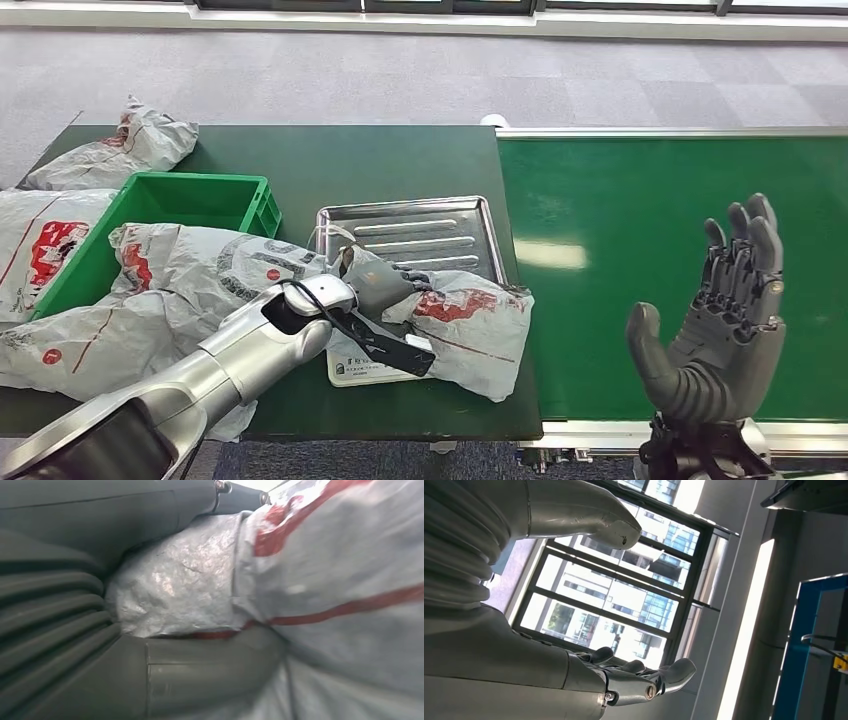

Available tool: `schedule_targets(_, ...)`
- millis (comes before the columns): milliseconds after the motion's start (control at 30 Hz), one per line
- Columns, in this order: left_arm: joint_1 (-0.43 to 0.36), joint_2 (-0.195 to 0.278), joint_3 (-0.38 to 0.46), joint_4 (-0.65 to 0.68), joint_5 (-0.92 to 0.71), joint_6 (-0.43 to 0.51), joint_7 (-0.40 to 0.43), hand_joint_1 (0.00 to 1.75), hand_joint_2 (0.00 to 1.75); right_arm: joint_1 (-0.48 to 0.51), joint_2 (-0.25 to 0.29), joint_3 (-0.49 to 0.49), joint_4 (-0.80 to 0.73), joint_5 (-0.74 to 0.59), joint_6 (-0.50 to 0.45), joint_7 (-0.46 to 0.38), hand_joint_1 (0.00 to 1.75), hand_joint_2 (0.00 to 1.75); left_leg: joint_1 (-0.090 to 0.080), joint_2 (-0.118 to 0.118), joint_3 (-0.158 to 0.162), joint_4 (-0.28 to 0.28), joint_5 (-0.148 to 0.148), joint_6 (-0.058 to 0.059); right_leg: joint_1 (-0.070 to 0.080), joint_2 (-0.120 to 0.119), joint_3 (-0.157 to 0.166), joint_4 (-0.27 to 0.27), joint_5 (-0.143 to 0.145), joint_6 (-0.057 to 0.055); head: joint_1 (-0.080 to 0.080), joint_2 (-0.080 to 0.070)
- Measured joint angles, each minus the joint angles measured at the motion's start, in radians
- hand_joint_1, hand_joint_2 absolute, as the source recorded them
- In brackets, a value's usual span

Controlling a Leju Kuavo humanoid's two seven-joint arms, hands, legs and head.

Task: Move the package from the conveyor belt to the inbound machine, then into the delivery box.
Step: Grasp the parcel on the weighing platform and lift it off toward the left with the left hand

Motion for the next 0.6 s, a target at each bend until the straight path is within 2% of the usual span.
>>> schedule_targets(100,0.000,0.007,0.000,-0.012,0.019,0.046,0.010,1.75,1.75,-0.001,-0.008,0.003,0.006,-0.013,-0.004,-0.008,0.00,1.75,0.000,0.000,0.001,0.000,0.000,0.000,0.000,0.000,0.000,0.000,0.000,0.000,0.000,0.000)
schedule_targets(167,0.011,0.031,0.008,-0.053,0.039,0.085,0.026,1.75,1.75,0.002,-0.012,0.004,0.008,-0.019,-0.006,-0.013,0.00,1.75,0.000,0.001,0.004,0.000,0.001,-0.001,0.000,0.002,-0.003,0.001,0.001,-0.001,0.000,0.000)
schedule_targets(300,0.048,0.125,0.059,-0.220,0.058,0.113,0.062,1.75,1.75,0.025,-0.015,0.005,0.007,-0.021,-0.007,-0.023,0.00,1.75,0.000,0.005,0.002,0.000,0.004,-0.004,0.001,0.008,-0.012,0.003,0.005,-0.004,0.000,0.000)
schedule_targets(433,0.077,0.232,0.132,-0.411,0.057,0.104,0.078,1.75,1.75,0.054,-0.015,0.004,-0.001,-0.015,-0.006,-0.025,0.00,1.75,0.000,0.007,-0.003,0.000,0.004,-0.005,0.002,0.010,-0.018,0.004,0.005,-0.005,0.000,0.000)
schedule_targets(600,0.099,0.336,0.199,-0.596,0.070,0.069,0.070,1.75,1.75,0.087,-0.015,-0.004,-0.015,-0.015,-0.015,-0.030,0.00,1.75,0.001,0.008,-0.006,0.000,0.004,-0.005,0.002,0.010,-0.022,0.005,0.004,-0.005,0.000,0.000)
